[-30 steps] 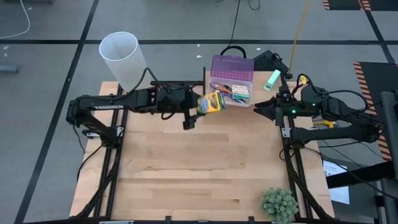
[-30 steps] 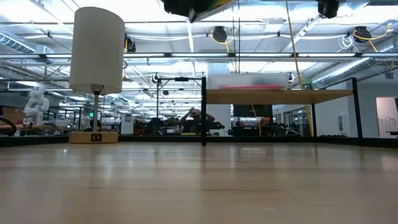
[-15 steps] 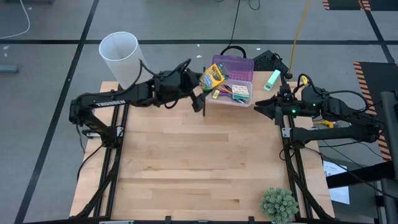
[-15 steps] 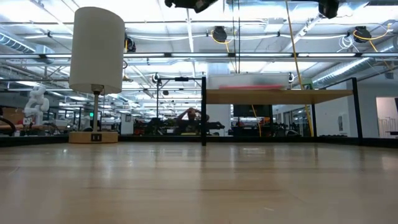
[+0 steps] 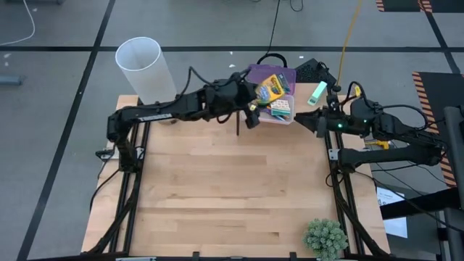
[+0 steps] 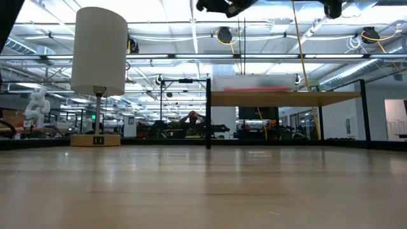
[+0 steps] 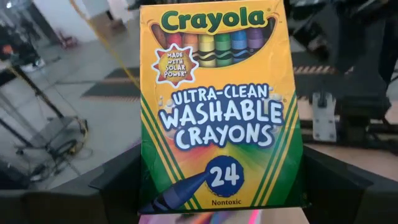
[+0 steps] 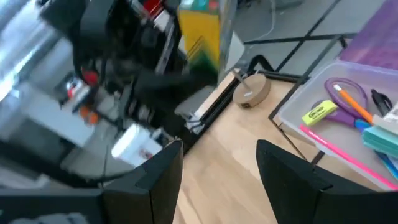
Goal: Pick & place school supplies into a supply box
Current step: Put the yellow pack of crayons into the purple supply box
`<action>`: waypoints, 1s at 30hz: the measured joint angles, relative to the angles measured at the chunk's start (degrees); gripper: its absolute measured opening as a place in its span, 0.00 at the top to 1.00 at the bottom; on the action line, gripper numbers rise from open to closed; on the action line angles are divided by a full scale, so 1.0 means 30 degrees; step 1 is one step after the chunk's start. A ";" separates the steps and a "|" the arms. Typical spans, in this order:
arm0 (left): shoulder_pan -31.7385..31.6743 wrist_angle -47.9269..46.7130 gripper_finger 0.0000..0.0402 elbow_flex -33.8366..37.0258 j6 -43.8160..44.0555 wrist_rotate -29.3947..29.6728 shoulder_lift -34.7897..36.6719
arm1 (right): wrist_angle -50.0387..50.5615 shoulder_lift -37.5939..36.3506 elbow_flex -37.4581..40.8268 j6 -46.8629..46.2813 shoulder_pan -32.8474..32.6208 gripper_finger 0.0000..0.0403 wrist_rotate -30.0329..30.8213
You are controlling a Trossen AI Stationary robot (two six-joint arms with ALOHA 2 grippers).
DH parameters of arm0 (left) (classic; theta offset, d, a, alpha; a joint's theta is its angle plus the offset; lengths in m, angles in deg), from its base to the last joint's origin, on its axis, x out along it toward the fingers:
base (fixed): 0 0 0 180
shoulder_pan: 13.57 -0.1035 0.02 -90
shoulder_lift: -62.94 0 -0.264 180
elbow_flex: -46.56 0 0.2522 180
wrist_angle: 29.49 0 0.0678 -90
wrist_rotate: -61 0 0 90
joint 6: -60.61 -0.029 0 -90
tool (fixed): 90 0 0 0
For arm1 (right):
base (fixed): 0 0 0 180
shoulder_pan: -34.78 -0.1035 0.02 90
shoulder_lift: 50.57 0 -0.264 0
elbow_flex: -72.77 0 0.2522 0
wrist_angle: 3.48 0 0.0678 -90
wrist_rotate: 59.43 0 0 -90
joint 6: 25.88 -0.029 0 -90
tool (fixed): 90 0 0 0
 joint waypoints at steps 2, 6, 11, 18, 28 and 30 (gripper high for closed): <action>-0.0115 -0.0788 0.16 -0.0508 -0.0220 -0.0449 -0.0462 | -0.0243 0.0064 0.0000 -0.1093 0.0068 0.51 0.0738; -0.0318 -0.1830 0.16 -0.1125 -0.1282 -0.1583 -0.0993 | -0.0148 0.0085 -0.0001 -0.4121 0.0478 0.50 0.1435; -0.0678 -0.3527 0.16 -0.1168 -0.2435 -0.2858 -0.1021 | 0.0525 0.0186 -0.0001 -0.6599 0.1421 0.43 0.0628; -0.1014 -0.5310 0.16 -0.1168 -0.3091 -0.5209 -0.1021 | 0.0548 0.1322 -0.0001 -0.7761 0.3092 0.22 -0.3411; -0.0988 -0.7086 0.16 -0.1168 -0.3283 -0.6764 -0.1006 | -0.1135 0.3889 -0.0001 -0.7641 0.4783 0.11 -0.6649; -0.0988 -0.7368 0.16 -0.1168 -0.3269 -0.6764 -0.1006 | -0.1375 0.4319 -0.0001 -0.7595 0.4998 0.12 -0.7129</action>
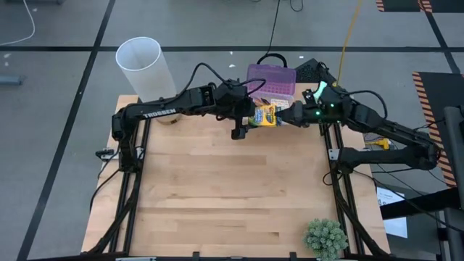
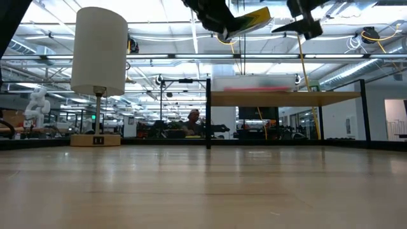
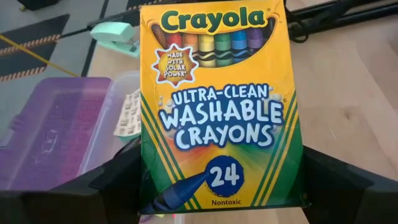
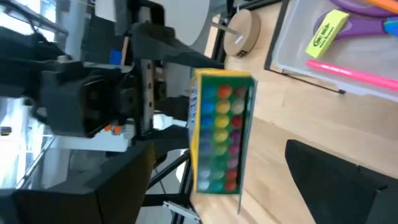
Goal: Pick & place school supplies into a supply box
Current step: Put the yellow pack of crayons into the purple supply box
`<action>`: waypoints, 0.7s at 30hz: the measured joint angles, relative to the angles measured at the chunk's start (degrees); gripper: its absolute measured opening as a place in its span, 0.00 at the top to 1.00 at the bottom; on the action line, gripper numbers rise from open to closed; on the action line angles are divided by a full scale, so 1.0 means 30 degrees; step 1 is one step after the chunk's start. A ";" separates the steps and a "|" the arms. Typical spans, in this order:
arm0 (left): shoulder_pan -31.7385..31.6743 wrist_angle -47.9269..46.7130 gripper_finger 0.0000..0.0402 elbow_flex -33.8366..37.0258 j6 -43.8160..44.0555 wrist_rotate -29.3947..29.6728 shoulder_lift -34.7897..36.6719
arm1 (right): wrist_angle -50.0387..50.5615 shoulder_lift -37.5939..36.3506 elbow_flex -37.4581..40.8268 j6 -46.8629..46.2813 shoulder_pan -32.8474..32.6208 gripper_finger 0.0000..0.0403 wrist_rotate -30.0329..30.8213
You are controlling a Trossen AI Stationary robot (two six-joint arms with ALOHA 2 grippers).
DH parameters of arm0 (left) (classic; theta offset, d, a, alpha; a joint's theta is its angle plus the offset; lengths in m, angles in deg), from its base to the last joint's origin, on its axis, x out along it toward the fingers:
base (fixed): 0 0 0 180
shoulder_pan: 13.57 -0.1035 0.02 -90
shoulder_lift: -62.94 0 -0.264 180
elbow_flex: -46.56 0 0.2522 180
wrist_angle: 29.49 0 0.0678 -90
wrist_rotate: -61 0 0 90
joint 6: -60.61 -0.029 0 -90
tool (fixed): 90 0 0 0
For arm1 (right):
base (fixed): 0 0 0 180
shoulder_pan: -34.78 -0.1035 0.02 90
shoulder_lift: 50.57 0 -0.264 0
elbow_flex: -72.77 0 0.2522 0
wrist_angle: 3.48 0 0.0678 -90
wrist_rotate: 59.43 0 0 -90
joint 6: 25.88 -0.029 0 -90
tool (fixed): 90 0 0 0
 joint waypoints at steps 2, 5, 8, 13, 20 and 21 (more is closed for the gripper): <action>0.0000 -0.0039 0.16 0.0000 0.0030 0.0000 0.0000 | -0.0209 0.0484 0.0000 0.0108 0.0148 0.13 -0.0084; 0.0000 -0.0039 0.16 0.0000 0.0146 0.0000 0.0007 | -0.0435 0.1231 0.0000 0.0465 0.0187 0.16 -0.0089; 0.0000 -0.0044 0.16 0.0000 0.0483 0.0007 0.0007 | -0.0887 0.1820 0.0000 0.0546 0.0187 0.18 -0.0109; 0.0000 -0.0413 0.16 0.0007 0.0473 0.0104 -0.0133 | -0.1089 0.2327 0.0000 0.0528 0.0187 0.24 -0.0324; 0.0000 -0.0604 0.16 0.0007 0.0372 0.0168 -0.0146 | -0.1071 0.2346 0.0000 0.0528 0.0187 0.37 -0.0512; 0.0000 -0.0614 0.16 0.0007 0.0372 0.0168 -0.0146 | -0.1071 0.2346 0.0000 0.0533 0.0228 0.39 -0.0504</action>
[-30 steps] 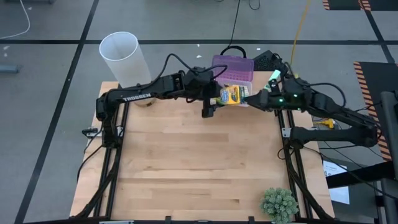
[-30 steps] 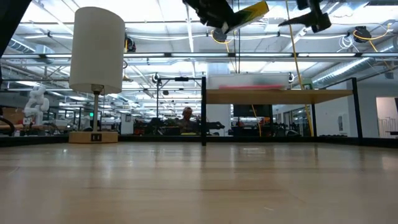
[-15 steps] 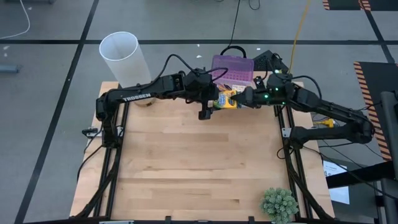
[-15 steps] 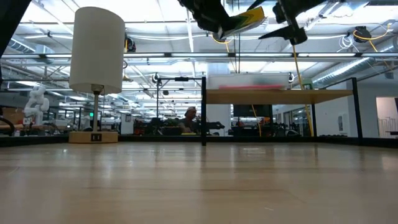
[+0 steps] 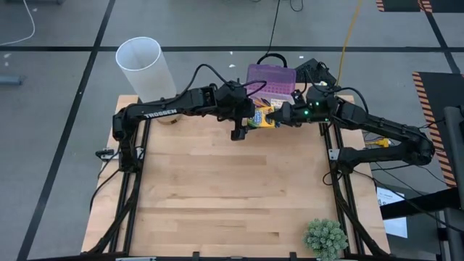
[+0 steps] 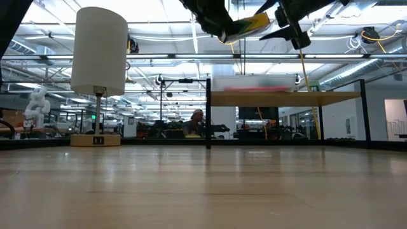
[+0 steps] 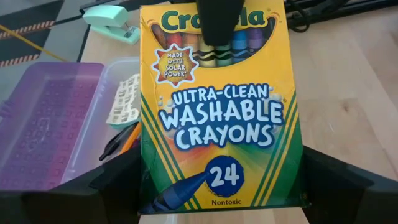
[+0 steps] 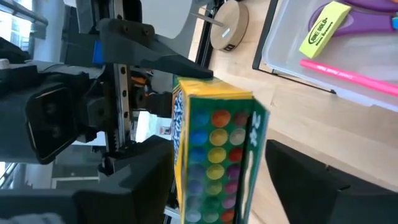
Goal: Pick & place school supplies into a supply box
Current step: Put the yellow pack of crayons into the purple supply box
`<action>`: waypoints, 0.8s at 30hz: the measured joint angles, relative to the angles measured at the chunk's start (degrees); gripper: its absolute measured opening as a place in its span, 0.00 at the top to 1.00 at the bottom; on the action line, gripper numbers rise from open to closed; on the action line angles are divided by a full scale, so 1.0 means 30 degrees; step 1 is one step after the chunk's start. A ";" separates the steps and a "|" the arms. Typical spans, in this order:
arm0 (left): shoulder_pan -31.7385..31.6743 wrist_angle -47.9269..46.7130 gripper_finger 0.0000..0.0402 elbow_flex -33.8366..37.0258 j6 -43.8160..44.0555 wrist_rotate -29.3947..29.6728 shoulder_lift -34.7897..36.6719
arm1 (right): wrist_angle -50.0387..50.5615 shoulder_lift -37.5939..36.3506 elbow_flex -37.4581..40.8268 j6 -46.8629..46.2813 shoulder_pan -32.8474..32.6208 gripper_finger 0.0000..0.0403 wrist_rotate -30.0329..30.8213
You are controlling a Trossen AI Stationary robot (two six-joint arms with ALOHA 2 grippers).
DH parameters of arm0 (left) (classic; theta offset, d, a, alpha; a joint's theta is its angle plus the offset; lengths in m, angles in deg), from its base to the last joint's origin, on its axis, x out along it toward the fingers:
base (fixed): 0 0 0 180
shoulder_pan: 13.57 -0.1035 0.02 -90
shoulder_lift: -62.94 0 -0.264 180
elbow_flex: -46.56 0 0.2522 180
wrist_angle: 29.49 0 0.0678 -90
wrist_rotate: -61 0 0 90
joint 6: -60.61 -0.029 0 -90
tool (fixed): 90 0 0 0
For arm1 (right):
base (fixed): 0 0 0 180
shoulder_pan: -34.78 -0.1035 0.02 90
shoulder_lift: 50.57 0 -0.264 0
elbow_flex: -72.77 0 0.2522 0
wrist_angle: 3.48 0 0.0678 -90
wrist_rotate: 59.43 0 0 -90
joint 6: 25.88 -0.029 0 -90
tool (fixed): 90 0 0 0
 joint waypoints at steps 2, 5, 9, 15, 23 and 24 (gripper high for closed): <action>0.0000 0.0006 0.16 0.0000 -0.0007 0.0000 0.0000 | -0.0002 0.0000 0.0000 0.0009 0.0080 0.43 -0.0009; 0.0000 0.0006 0.16 0.0000 -0.0015 0.0021 0.0000 | 0.0007 0.0000 0.0000 0.0016 0.0194 0.49 -0.0015; 0.0007 0.0006 0.16 0.0000 -0.0044 0.0284 0.0000 | -0.0015 0.0000 0.0000 0.0031 0.0201 0.55 -0.0012; 0.0007 0.0006 0.16 0.0000 -0.0036 0.0350 0.0000 | -0.0022 0.0000 0.0000 0.0052 0.0200 0.59 -0.0015; 0.0007 0.0006 0.16 0.0007 -0.0036 0.0350 0.0000 | -0.0022 0.0000 0.0000 0.0133 0.0200 0.60 -0.0015; 0.0007 0.0006 0.16 0.0007 -0.0036 0.0350 0.0000 | -0.0022 0.0000 0.0000 0.0133 0.0200 0.60 -0.0015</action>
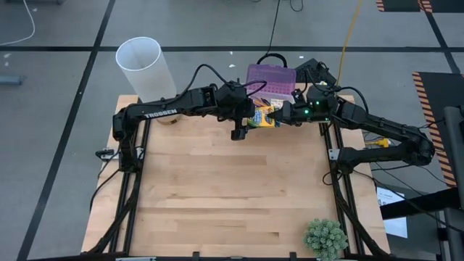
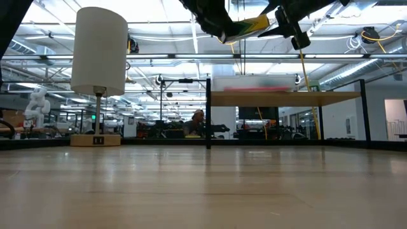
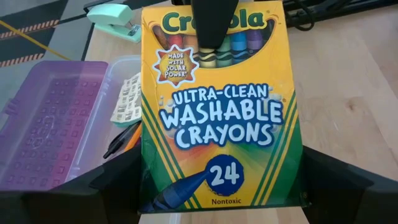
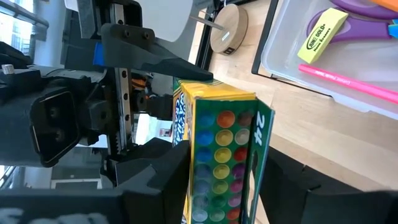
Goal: Pick & place school supplies into a supply box
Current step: Put the yellow pack of crayons into the purple supply box
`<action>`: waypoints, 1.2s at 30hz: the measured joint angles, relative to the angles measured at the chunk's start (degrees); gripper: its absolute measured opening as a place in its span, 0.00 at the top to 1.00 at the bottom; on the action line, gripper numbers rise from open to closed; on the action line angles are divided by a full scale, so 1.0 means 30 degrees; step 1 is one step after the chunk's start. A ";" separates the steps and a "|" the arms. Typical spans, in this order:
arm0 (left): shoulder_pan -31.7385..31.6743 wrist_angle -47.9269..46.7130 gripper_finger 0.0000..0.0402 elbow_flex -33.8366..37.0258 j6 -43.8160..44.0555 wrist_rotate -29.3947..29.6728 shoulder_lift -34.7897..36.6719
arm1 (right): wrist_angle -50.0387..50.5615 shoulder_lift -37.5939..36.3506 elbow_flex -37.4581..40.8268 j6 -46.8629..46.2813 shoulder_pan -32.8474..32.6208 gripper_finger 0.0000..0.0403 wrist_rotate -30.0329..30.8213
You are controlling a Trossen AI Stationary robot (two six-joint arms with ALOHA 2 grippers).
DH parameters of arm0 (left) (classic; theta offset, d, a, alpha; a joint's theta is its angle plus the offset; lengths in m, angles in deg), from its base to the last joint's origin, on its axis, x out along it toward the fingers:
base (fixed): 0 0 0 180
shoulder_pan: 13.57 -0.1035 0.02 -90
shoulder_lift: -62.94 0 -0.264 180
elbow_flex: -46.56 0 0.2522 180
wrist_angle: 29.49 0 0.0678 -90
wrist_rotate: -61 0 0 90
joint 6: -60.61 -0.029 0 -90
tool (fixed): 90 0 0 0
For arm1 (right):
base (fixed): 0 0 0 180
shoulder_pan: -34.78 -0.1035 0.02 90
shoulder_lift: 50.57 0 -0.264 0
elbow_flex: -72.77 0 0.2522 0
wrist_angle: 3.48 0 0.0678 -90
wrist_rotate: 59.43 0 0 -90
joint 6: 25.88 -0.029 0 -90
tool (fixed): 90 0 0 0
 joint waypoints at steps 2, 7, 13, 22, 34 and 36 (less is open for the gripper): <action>0.0000 0.0000 0.16 0.0000 0.0007 0.0000 0.0000 | 0.0007 0.0000 0.0000 0.0000 0.0000 0.60 0.0000; 0.0000 0.0000 0.16 0.0000 0.0015 0.0004 0.0000 | 0.0007 0.0000 0.0000 0.0007 0.0000 0.60 0.0000; 0.0000 0.0007 0.16 0.0000 0.0022 0.0007 0.0000 | 0.0001 0.0000 0.0000 0.0007 0.0000 0.60 0.0000; -0.0007 0.0087 0.16 0.0000 0.0044 0.0044 0.0000 | -0.0428 0.0000 0.0000 0.0000 -0.0004 0.60 -0.0015; -0.0007 0.0066 0.16 0.0000 0.0044 0.0051 0.0000 | -0.0466 0.0000 0.0000 0.0047 -0.0007 0.70 -0.0051; -0.0007 0.0061 0.16 0.0000 0.0044 0.0058 0.0000 | -0.0487 0.0000 0.0000 0.0051 -0.0007 0.72 -0.0051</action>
